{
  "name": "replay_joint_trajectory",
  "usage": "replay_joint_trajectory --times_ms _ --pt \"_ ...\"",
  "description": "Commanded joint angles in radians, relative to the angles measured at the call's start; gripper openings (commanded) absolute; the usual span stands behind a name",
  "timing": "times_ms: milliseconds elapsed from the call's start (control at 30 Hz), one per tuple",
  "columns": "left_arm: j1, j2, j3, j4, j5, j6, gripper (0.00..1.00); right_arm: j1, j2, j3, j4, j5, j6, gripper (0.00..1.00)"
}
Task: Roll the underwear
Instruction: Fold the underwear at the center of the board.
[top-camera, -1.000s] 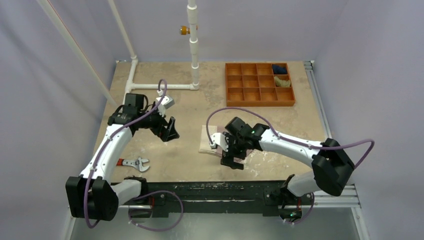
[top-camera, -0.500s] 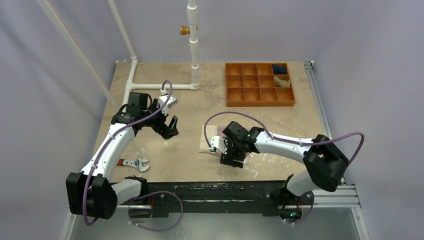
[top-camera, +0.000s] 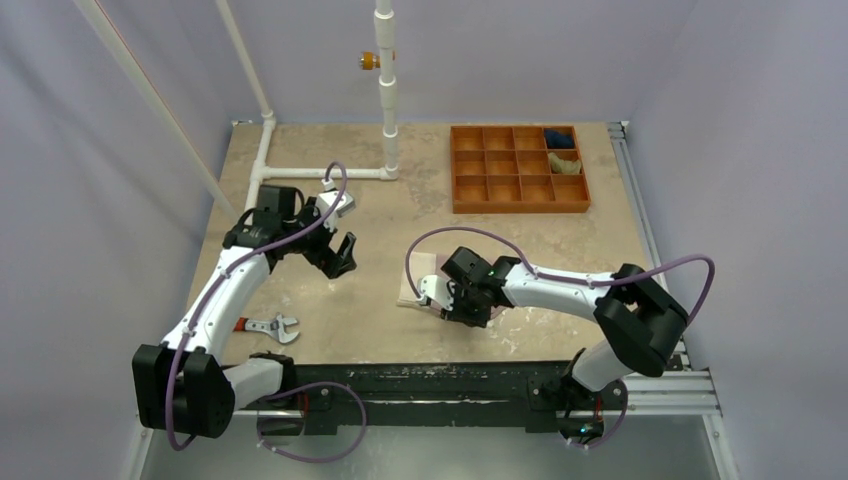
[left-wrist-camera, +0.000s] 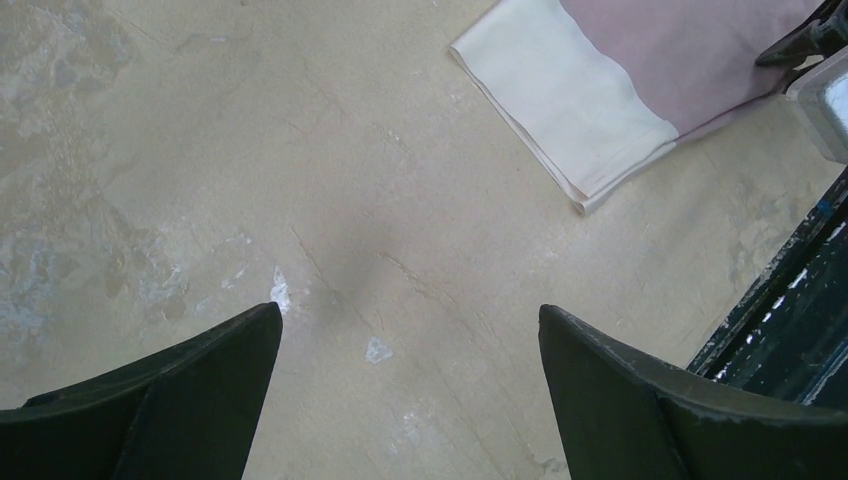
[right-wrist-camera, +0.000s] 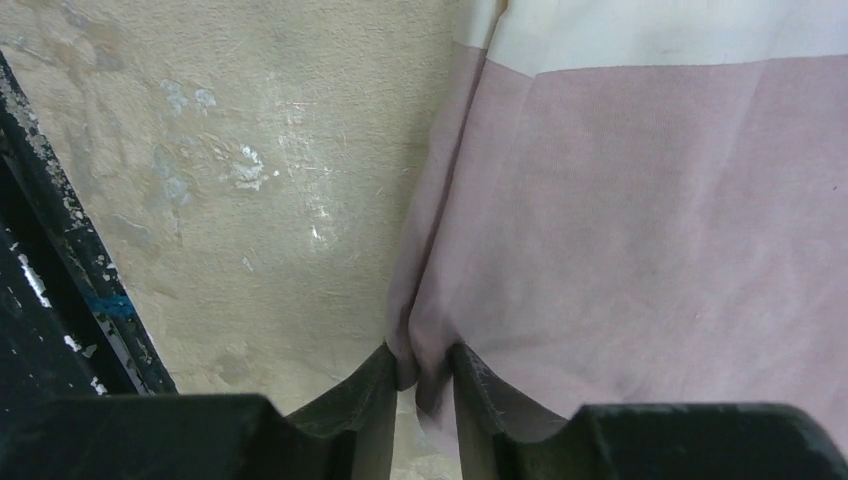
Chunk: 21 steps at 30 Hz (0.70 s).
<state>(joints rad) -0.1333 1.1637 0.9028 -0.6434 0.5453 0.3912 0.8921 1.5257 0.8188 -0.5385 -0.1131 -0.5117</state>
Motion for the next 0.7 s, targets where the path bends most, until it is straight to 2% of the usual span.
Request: replay_joint_trajectory --times_ms 0,133,367,567,667 --pt "-0.012 -0.011 -0.026 0.046 0.015 0.06 1.0 0.004 0.002 -0.001 0.012 0.034 0.009 0.21" --pt "-0.022 -0.034 -0.067 0.073 0.023 0.107 1.0 0.004 -0.003 0.009 0.003 -0.005 0.013 0.12" --pt "-0.081 -0.128 -0.193 0.159 0.018 0.211 0.98 -0.037 -0.039 0.038 -0.035 -0.081 0.002 0.02" --pt "-0.185 -0.192 -0.283 0.254 -0.019 0.288 0.97 -0.19 -0.04 0.088 -0.103 -0.257 -0.059 0.0" --pt "-0.281 -0.172 -0.284 0.276 -0.056 0.321 0.96 -0.228 -0.025 0.11 -0.132 -0.314 -0.08 0.0"
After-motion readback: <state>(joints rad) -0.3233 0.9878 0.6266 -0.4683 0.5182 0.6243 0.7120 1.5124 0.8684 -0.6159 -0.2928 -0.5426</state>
